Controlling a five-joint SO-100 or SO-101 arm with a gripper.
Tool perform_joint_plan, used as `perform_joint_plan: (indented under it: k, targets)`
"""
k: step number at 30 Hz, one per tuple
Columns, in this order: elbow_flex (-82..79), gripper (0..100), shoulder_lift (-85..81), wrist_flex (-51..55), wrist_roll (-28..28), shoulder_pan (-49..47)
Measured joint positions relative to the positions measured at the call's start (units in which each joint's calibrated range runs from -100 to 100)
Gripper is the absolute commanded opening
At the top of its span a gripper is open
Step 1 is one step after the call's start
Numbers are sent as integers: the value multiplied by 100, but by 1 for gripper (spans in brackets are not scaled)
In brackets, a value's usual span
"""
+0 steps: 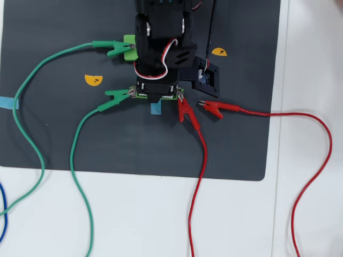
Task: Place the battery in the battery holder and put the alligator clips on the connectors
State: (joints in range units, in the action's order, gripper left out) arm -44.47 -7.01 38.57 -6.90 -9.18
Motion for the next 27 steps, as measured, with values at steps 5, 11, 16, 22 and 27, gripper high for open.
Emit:
perform_joint_plan:
  k: [5,11,16,22,27]
  targets:
    - [27,1,84,-9,0,-34]
    - [44,1,109,-34,0,-224]
    - [44,3,101,-34,0,-224]
    - [44,26,168,-60,98,-235]
    - [36,30,168,-51,134,-235]
